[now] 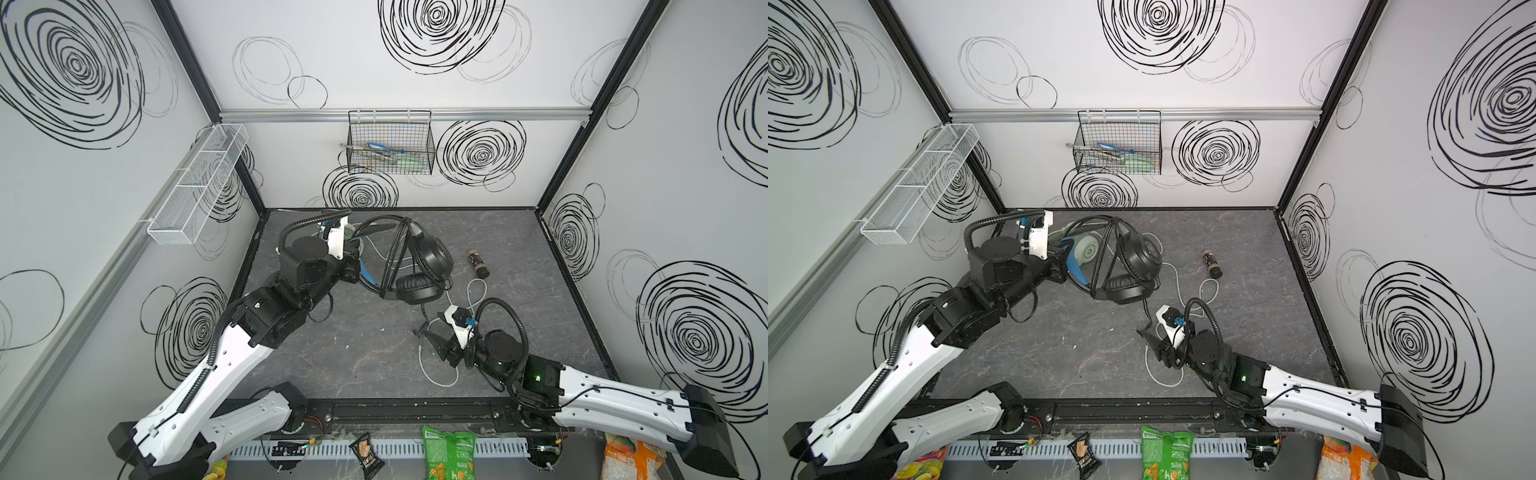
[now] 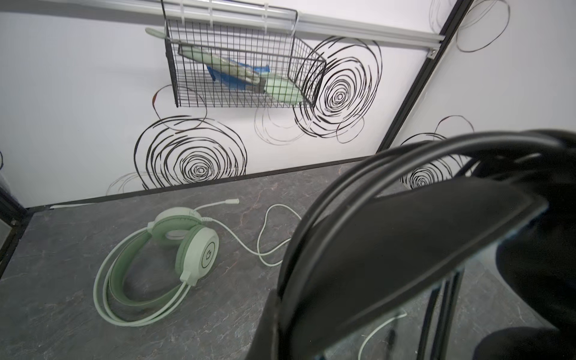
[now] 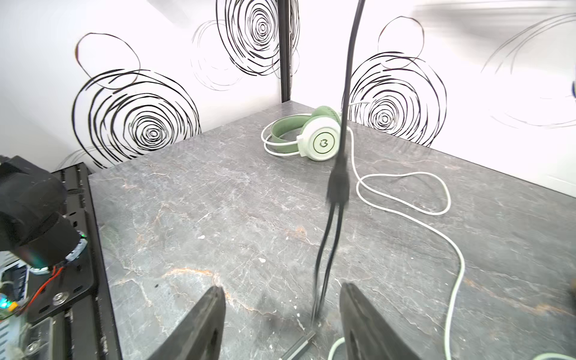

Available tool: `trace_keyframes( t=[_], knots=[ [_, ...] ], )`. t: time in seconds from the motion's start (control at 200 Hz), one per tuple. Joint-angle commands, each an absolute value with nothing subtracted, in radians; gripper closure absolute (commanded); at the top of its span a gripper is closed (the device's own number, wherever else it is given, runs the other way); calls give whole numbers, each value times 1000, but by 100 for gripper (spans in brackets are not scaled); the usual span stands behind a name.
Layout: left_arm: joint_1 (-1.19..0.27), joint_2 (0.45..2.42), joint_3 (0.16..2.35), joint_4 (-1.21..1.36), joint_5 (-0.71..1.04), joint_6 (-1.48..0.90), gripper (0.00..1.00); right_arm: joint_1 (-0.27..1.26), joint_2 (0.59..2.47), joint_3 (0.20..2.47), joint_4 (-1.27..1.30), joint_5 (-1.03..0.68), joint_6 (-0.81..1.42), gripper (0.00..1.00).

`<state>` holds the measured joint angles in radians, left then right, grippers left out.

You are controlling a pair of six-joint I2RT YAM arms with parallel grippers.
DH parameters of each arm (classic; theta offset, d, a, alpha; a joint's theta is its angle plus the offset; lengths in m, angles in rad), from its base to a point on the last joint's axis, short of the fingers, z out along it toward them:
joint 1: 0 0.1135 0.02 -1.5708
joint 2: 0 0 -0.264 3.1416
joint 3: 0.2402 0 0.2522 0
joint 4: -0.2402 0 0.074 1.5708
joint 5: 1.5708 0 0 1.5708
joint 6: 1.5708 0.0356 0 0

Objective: Wrap the headphones

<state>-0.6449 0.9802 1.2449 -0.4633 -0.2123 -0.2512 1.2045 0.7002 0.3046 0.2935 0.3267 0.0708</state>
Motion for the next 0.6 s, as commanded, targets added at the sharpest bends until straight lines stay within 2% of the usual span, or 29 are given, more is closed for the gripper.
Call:
trace_keyframes(
  t=[0.0, 0.16, 0.435, 0.595],
  knots=[
    [-671, 971, 1290, -406, -227, -275, 100, 1199, 705, 298, 355, 345, 51, 41],
    [-689, 978, 1317, -422, -239, -269, 100, 1190, 727, 297, 370, 339, 53, 43],
    [-698, 991, 1381, -447, -238, -260, 100, 1159, 695, 272, 445, 374, 113, 22],
    [-706, 991, 1419, -457, -211, -283, 100, 1114, 652, 231, 479, 312, 141, 16]
  ],
)
